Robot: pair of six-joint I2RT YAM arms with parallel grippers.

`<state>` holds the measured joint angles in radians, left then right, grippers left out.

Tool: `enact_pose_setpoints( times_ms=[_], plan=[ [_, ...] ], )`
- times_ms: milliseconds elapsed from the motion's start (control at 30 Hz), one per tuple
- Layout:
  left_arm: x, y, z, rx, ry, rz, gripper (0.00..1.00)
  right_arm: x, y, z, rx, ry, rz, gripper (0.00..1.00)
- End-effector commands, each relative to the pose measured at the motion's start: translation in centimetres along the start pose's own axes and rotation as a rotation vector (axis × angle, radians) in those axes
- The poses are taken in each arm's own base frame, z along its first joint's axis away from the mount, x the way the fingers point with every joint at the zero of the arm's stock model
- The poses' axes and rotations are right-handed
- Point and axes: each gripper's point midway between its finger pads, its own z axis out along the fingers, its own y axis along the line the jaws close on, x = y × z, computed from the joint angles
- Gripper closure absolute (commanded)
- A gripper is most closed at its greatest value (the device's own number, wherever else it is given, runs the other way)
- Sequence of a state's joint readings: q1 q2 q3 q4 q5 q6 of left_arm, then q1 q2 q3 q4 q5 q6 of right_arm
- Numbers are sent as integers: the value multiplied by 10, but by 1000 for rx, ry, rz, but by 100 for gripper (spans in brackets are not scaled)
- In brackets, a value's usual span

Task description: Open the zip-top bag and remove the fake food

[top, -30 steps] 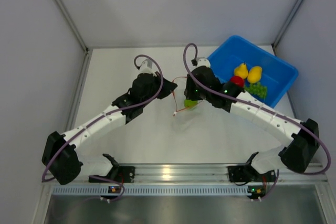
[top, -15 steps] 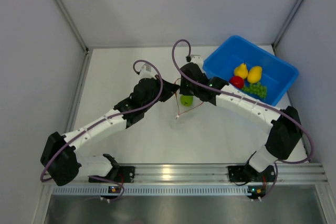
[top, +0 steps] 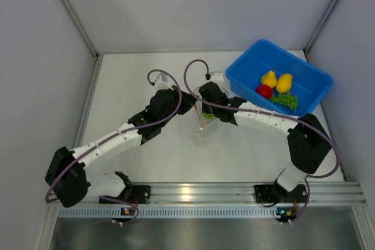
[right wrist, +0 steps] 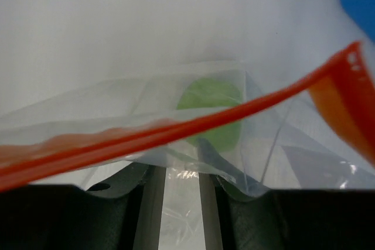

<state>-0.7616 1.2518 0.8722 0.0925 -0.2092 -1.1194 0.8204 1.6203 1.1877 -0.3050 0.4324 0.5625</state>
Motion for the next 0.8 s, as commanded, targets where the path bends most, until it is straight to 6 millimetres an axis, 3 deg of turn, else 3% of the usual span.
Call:
enact_pose_setpoints(
  times_ms=[0, 367, 600, 767],
  plan=[
    [-10, -16, -4, 63, -45, -4, 100, -19, -2, 16, 5, -99, -30, 71],
    [-6, -11, 0, 55, -32, 26, 100, -10, -18, 51, 15, -102, -72, 62],
    [-1, -4, 3, 40, -16, 43, 100, 12, -18, 75, -15, -19, -79, 57],
    [0, 5, 5, 21, -14, 54, 100, 22, -5, 72, -108, 2, -54, 54]
  ],
)
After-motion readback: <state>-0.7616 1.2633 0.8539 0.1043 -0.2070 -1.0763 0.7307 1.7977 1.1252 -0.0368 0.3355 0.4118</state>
